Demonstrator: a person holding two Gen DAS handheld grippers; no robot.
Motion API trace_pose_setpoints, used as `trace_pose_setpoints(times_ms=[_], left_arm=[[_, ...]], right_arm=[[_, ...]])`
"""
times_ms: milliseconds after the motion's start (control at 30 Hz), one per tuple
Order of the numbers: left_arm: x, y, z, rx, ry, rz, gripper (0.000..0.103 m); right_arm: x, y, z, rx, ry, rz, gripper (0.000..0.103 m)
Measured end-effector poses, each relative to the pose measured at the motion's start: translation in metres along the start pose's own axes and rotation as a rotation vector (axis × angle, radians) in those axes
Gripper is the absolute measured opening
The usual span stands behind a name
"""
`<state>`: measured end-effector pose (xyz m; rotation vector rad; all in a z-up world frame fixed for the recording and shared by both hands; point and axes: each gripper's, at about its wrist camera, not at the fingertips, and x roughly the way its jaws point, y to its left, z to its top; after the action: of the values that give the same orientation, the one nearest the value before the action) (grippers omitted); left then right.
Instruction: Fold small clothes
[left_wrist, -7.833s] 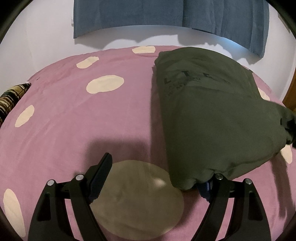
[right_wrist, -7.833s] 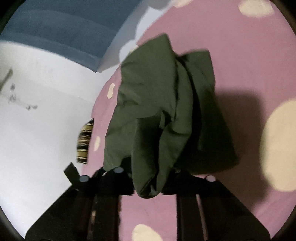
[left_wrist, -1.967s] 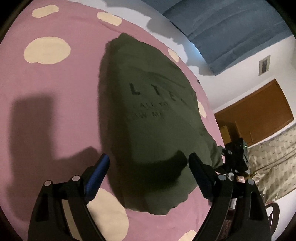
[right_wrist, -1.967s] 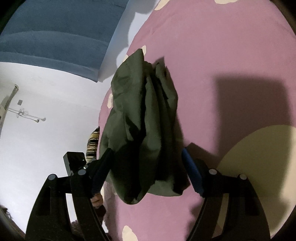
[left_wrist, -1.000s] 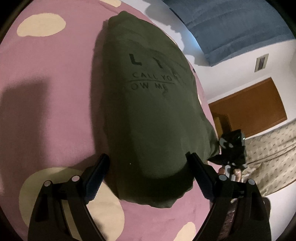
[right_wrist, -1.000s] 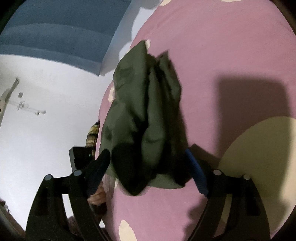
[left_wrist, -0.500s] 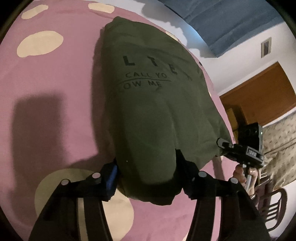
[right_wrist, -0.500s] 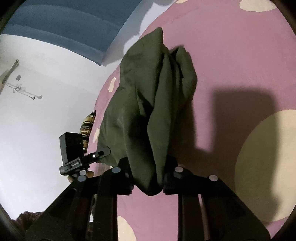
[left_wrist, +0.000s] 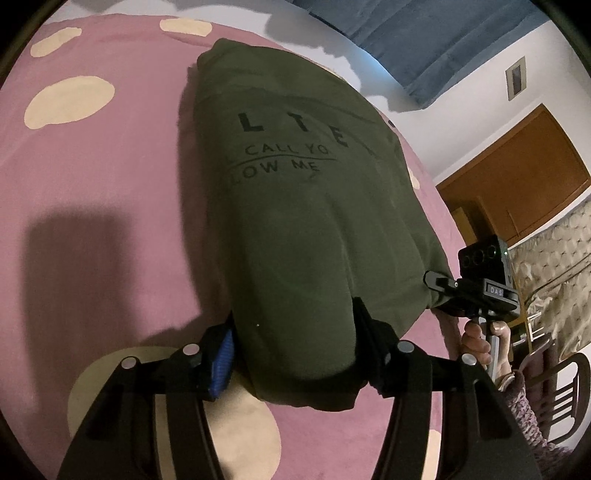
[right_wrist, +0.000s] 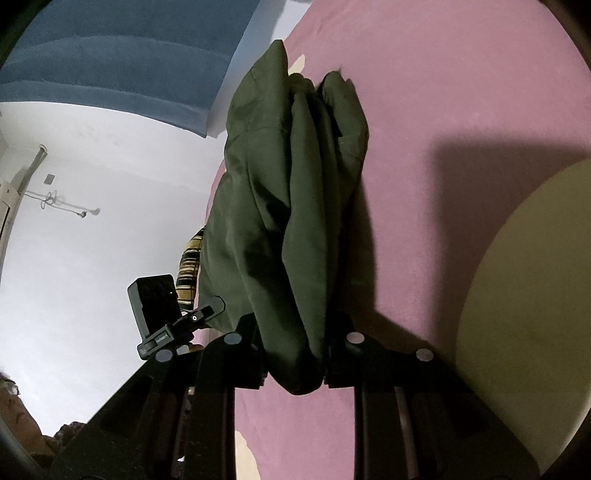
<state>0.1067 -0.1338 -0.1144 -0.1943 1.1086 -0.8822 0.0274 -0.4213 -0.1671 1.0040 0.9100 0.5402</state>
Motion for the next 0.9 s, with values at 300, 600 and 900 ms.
trace_pose_setpoints(times_ms=[300, 600, 900], left_arm=[[-0.0023, -0.0016, 0.0003, -0.002, -0.001, -0.004, 0.058], [-0.0019, -0.0023, 0.0012, 0.002, 0.001, 0.007, 0.060], [-0.0053, -0.0105, -0.0010, 0.026, -0.040, 0.074, 0.079]], right_arm=[[0.0020, -0.0006, -0.0015, 0.010, -0.011, -0.008, 0.020], [0.0008, -0.0007, -0.0005, 0.023, -0.017, -0.024, 0.021], [-0.0038, 0.0005, -0.0007, 0.036, -0.030, -0.021, 0.042]])
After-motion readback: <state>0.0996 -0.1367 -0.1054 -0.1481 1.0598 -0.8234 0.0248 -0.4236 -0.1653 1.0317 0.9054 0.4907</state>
